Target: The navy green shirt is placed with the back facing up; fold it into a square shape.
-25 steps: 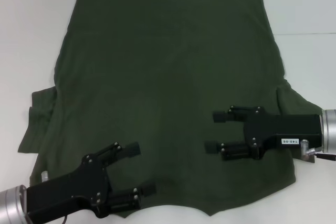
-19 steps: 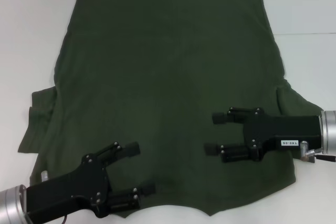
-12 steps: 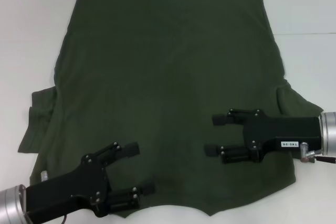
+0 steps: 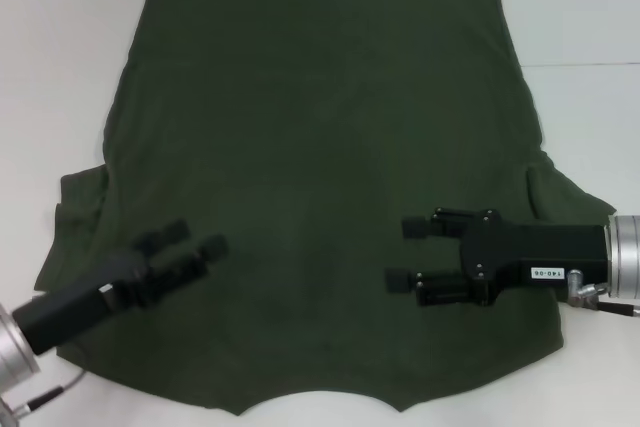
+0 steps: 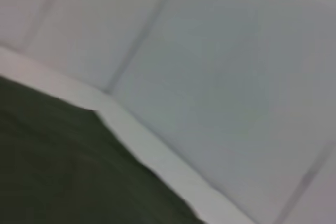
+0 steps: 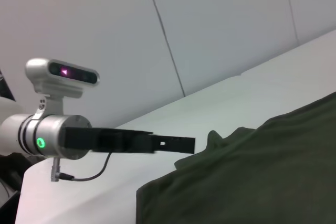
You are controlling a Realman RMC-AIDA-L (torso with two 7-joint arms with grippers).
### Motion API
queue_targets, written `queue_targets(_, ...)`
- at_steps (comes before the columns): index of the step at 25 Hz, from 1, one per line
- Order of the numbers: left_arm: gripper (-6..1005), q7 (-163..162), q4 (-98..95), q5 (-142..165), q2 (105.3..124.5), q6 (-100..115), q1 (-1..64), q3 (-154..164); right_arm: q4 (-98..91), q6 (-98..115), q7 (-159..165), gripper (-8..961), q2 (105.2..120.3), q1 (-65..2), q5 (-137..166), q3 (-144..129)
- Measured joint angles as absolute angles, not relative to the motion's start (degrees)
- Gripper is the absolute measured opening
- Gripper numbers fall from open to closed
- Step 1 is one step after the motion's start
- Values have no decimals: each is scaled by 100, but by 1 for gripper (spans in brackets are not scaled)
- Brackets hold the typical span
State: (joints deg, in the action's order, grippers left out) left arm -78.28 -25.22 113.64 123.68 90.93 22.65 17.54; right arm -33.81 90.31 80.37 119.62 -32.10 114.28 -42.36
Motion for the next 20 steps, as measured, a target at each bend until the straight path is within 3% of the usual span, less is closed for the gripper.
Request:
queue_targets(13,949,-8560,-2630,11364,12135,7443,2341,1002,-3258,8899,8234,914,11962,-3183,11164,-4220)
queue_targets(20,949,-8545,-2636,11359,12121,6720,2410,942,-3127,8739,8252,914,11971,-3227,11161,-4217)
